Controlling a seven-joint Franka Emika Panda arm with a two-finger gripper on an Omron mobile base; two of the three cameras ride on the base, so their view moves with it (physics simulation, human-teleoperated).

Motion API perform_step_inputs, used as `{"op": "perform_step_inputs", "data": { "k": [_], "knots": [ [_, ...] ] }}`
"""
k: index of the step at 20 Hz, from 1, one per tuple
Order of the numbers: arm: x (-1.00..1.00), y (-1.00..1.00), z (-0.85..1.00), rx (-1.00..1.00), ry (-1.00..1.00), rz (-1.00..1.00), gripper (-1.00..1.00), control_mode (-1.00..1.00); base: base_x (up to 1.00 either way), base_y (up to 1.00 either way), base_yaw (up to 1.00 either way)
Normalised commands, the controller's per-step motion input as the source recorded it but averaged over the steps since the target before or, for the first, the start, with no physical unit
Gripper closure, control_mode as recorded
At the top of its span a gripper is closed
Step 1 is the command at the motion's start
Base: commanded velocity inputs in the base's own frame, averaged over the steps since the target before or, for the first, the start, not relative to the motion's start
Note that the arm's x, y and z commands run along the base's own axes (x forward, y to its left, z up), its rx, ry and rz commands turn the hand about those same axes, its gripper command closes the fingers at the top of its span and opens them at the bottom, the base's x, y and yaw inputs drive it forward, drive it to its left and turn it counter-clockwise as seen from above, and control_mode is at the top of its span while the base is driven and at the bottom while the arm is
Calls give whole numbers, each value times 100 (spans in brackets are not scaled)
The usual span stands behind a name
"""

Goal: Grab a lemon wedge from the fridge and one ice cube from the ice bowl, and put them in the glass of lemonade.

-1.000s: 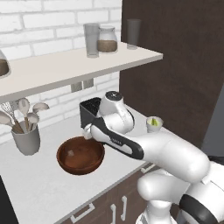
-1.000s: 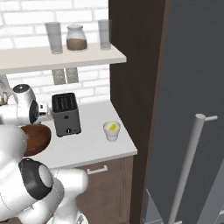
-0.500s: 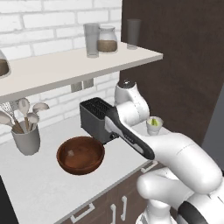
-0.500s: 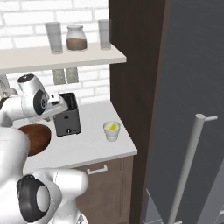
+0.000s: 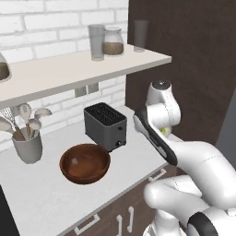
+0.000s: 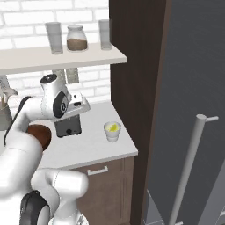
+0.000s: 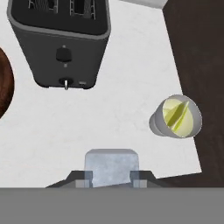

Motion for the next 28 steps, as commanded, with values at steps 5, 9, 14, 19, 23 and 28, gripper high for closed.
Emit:
{"op": "perform_step_inputs", "data": {
  "k": [5, 9, 14, 19, 23, 28],
  "knots": [
    [54, -66, 10, 0, 0, -15, 100, -100, 0, 0, 0],
    [66, -28, 1, 0, 0, -24, 100, -100, 0, 0, 0],
    [35, -45, -14, 7, -2, -26, 100, -100, 0, 0, 0],
    [0, -42, -17, 13, -5, -21, 100, -100, 0, 0, 0],
    [0, -1, -8, 6, -2, -1, 100, -100, 0, 0, 0],
    [4, 0, -22, 9, 0, 0, 100, -100, 0, 0, 0]
  ]
}}
